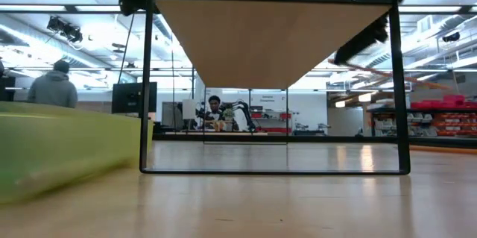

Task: Pack school essentials
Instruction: Put the left yellow pencil into the yellow supply box

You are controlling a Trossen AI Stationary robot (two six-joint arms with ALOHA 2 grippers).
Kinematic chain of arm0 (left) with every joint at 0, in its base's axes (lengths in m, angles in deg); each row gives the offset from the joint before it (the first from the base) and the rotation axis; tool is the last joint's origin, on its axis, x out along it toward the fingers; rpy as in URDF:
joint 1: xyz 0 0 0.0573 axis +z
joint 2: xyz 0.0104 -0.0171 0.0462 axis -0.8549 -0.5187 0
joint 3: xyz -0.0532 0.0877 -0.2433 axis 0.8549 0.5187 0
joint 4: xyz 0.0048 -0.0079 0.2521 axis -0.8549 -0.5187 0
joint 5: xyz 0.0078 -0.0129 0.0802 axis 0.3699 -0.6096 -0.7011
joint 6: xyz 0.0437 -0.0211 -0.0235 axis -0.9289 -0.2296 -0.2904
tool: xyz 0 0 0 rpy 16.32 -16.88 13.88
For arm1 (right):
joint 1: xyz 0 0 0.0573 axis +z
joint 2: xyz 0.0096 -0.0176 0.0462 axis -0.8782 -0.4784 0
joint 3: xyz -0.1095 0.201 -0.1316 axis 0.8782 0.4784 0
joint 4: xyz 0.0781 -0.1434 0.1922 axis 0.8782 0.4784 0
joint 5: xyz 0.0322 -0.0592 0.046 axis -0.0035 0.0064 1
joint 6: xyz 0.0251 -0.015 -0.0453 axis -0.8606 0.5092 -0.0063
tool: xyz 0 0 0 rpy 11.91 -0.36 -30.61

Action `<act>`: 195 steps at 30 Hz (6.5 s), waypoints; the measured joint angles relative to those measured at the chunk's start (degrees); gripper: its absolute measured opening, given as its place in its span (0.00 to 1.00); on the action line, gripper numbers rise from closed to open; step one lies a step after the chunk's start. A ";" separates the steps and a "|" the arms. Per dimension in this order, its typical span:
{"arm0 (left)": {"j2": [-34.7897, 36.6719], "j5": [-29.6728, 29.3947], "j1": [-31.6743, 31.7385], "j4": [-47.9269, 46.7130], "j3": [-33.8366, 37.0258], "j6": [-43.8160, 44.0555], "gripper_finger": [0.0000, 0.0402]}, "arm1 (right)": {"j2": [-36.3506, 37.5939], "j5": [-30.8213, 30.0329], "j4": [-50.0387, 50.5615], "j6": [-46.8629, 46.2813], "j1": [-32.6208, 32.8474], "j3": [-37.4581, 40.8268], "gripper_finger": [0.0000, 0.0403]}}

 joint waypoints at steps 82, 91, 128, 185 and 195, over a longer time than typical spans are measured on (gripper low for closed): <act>-16.36 1.00 -8.63 55.22 0.00 20.43 0.25 | -14.60 14.38 -62.42 13.93 -5.62 -24.14 0.15; -16.36 0.98 -8.63 55.27 0.00 19.56 0.15 | -14.60 14.23 -64.15 14.99 -5.64 -24.14 0.15; -15.40 0.92 -6.62 54.93 0.00 19.55 0.07 | -10.29 16.98 -55.05 17.85 -5.80 -24.15 0.52; 3.18 3.59 -24.67 6.51 -0.02 -6.56 0.10 | 0.13 16.15 -37.99 23.23 -11.17 -24.17 0.53; -4.22 -2.78 -31.85 6.35 0.00 -27.20 0.10 | 0.13 14.21 -36.93 22.35 -11.17 -24.17 0.53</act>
